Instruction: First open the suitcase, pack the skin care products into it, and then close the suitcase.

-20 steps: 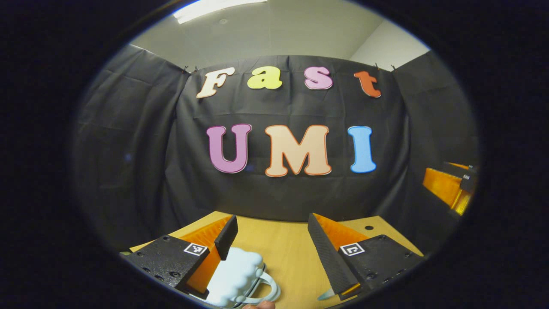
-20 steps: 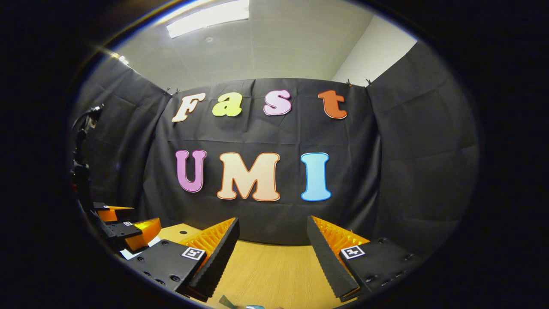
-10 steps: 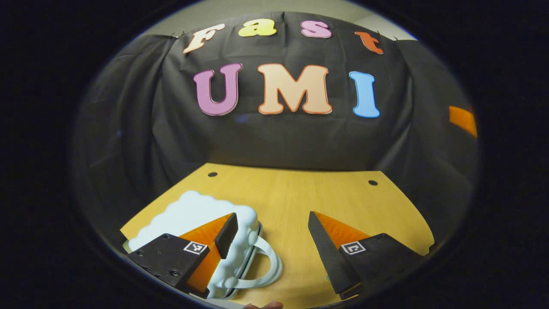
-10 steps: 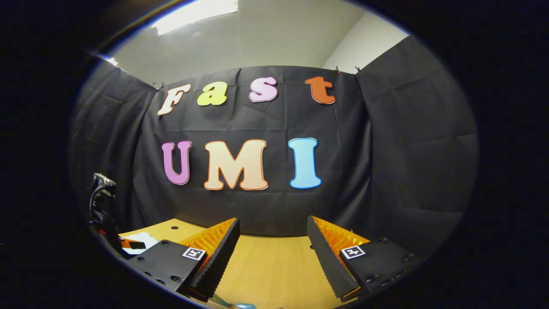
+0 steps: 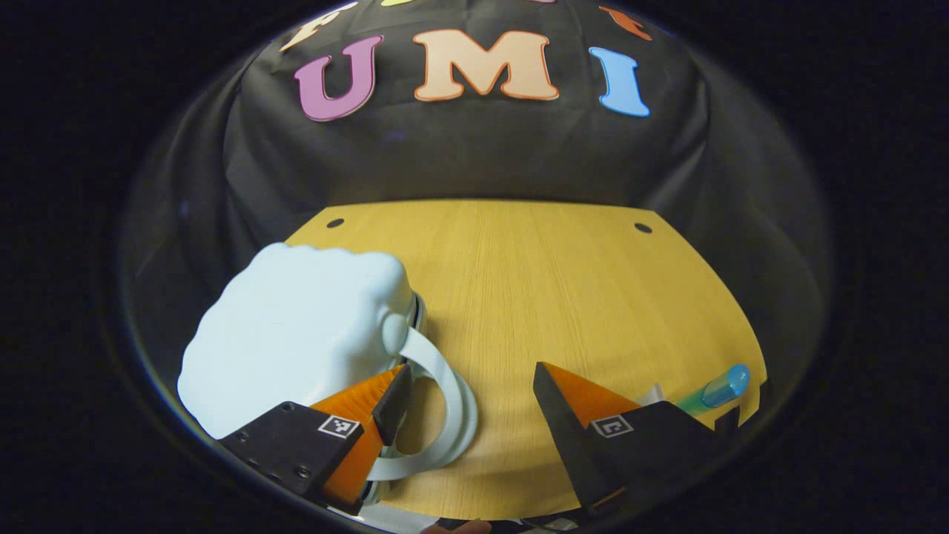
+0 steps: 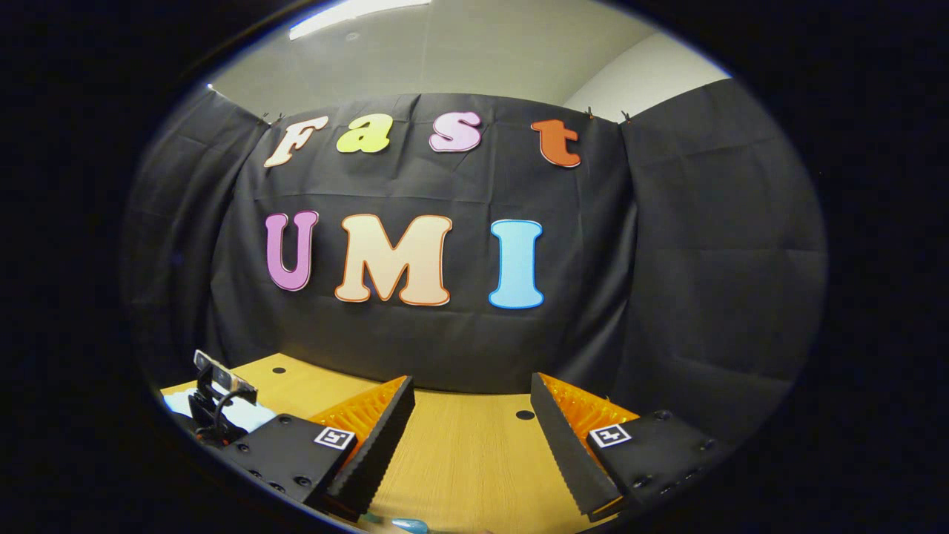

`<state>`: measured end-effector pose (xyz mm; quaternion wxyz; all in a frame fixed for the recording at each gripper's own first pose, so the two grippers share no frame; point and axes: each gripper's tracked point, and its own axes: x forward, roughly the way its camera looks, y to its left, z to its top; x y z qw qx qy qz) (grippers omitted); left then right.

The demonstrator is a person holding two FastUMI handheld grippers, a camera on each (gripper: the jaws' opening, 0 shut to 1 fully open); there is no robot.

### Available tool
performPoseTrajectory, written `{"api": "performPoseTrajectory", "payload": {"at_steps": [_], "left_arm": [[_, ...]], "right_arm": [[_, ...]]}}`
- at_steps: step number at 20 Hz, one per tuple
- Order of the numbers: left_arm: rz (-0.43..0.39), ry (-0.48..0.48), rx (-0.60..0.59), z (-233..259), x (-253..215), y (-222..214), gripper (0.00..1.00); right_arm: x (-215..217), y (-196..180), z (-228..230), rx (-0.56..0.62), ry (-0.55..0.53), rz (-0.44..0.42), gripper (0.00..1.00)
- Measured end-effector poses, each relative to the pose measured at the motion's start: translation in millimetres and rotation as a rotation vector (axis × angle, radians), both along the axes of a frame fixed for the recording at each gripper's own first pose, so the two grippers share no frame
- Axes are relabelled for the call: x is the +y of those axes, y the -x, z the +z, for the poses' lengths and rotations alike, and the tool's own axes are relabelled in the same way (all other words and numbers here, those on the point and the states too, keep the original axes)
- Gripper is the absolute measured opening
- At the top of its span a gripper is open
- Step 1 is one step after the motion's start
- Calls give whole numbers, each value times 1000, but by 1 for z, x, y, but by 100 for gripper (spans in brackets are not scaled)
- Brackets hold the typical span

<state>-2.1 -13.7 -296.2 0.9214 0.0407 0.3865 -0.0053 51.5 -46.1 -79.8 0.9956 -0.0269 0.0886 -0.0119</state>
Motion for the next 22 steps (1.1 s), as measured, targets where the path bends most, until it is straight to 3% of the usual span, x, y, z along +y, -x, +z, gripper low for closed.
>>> {"api": "performPoseTrajectory", "payload": {"at_steps": [8,10,11,12,13,15,18,22], "left_arm": [[32,117,166,-38,-4,5,94],[46,130,195,-40,-2,8,81],[64,119,208,-41,4,8,65],[76,101,211,-41,12,8,57],[88,104,218,-40,17,9,38],[96,155,239,-43,14,9,15],[55,178,258,-39,12,9,13],[-24,25,215,-17,13,3,4]], "right_arm": [[-3,0,-8,16,20,-15,100],[-6,1,-8,17,23,-21,99],[-7,1,-8,16,23,-23,99],[-8,1,-8,14,23,-26,99],[-9,1,-7,10,24,-29,99],[-9,2,-6,3,23,-31,99],[-7,3,-3,-10,18,-28,99],[0,4,1,-29,8,-19,98]]}}
